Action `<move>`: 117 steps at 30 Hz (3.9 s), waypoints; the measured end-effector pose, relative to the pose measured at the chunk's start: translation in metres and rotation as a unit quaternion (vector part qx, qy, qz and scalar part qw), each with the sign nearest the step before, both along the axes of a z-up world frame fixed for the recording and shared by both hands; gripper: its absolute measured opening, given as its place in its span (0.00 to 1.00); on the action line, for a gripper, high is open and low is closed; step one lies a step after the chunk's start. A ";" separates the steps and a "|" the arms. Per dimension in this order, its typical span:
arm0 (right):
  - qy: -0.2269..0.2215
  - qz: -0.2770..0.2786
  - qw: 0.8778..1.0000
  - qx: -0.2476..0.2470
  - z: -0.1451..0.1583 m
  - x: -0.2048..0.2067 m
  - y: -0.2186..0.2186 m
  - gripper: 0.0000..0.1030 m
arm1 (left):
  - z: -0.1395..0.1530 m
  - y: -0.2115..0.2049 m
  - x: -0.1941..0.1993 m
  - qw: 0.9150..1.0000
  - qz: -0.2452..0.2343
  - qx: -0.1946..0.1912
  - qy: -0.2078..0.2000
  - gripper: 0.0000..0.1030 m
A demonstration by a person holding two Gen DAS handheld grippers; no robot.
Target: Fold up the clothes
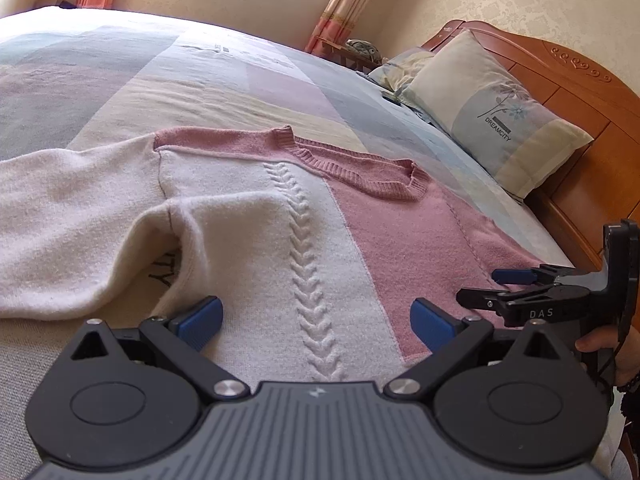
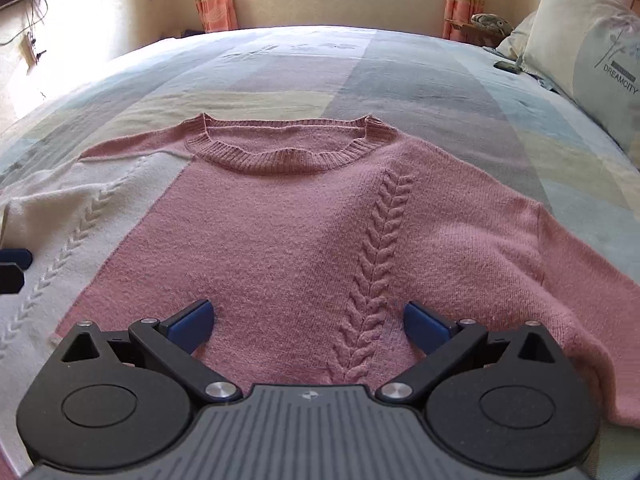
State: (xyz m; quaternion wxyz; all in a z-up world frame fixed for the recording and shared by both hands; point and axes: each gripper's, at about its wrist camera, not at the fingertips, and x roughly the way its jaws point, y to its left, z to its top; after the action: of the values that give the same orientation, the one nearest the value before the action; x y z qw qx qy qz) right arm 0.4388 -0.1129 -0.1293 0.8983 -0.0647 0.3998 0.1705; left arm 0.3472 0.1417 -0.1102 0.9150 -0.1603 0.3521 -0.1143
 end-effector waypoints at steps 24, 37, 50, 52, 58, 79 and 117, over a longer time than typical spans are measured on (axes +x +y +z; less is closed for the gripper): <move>-0.011 -0.218 0.962 0.164 0.007 -0.092 -0.186 1.00 | 0.001 -0.099 -0.007 0.991 -0.091 0.096 -0.005 0.97; -0.086 -0.335 0.881 0.322 -0.018 -0.089 -0.320 1.00 | 0.000 -0.123 -0.010 0.988 -0.149 0.042 -0.008 0.98; -0.109 -0.374 0.861 0.328 -0.023 -0.048 -0.373 1.00 | -0.004 -0.126 -0.010 0.986 -0.154 0.057 -0.023 0.99; -0.111 -0.377 0.857 0.334 -0.024 -0.050 -0.379 0.99 | -0.004 -0.125 -0.010 0.986 -0.155 0.055 -0.025 0.99; -0.117 -0.417 0.838 0.331 -0.031 -0.057 -0.397 0.64 | -0.005 -0.126 -0.010 0.986 -0.155 0.056 -0.029 0.99; -0.101 -0.422 0.892 0.125 -0.001 0.002 -0.421 0.31 | -0.008 -0.131 -0.010 0.983 -0.160 0.080 -0.039 0.99; -0.020 -0.070 0.986 0.151 0.053 -0.032 -0.097 0.66 | 0.002 -0.085 -0.003 0.993 -0.114 0.016 -0.018 0.99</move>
State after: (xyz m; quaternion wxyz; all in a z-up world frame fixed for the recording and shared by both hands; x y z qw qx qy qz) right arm 0.4066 -0.2095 -0.0766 0.9154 0.0965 0.3548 0.1638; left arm 0.3440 0.0568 -0.1079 0.9048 -0.1028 0.3529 -0.2149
